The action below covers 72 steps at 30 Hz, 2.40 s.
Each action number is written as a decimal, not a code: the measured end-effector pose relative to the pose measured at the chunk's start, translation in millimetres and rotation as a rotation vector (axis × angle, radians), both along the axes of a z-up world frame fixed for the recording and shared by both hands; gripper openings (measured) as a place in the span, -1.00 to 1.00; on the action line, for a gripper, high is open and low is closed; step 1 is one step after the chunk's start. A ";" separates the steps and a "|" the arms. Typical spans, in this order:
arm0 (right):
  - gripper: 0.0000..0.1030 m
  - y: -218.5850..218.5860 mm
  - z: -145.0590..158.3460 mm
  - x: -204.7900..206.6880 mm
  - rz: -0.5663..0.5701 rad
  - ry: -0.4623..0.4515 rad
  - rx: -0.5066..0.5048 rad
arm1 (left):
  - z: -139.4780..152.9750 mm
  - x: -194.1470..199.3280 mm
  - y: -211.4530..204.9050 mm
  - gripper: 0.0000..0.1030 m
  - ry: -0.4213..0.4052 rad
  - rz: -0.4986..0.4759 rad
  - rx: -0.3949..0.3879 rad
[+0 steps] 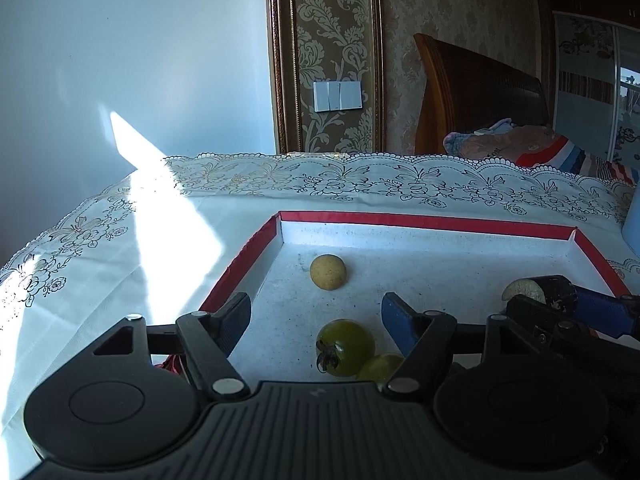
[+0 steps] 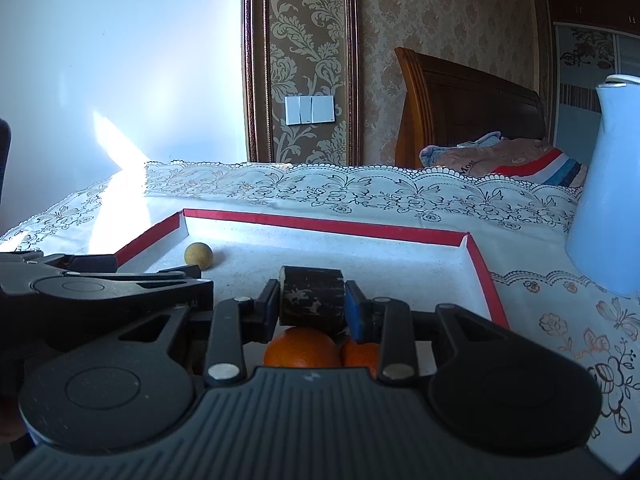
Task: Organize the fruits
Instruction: 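Open right tool to drop the eggplant chunk into the tray while left tool withdraws, then close right tool on the white-fleshed eggplant slice beside the tray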
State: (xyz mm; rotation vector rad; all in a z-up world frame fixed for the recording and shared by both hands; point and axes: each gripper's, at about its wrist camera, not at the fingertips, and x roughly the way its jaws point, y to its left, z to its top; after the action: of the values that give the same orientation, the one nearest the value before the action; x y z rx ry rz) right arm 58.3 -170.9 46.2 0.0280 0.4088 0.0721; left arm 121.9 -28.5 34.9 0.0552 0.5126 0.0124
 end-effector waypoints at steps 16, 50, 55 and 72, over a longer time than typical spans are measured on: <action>-0.02 -11.6 6.8 -18.5 -0.044 -0.078 0.031 | 5.3 -19.8 11.4 0.51 -0.039 -0.007 -0.040; 0.45 4.4 -18.0 -50.4 0.117 0.191 0.298 | -9.0 -114.0 95.4 0.59 -0.034 -0.010 -0.210; 0.34 11.4 -21.3 -41.6 0.119 0.214 0.287 | -11.2 -111.7 97.1 0.59 -0.015 -0.008 -0.224; -0.22 24.1 -23.2 -32.7 0.131 0.224 0.254 | -12.2 -110.8 95.3 0.60 -0.003 0.003 -0.213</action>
State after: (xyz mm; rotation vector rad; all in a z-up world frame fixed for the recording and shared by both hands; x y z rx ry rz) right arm 25.6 -146.8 23.0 0.2621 0.6236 0.2513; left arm 11.1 66.8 22.8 -0.1540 0.5081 -0.0389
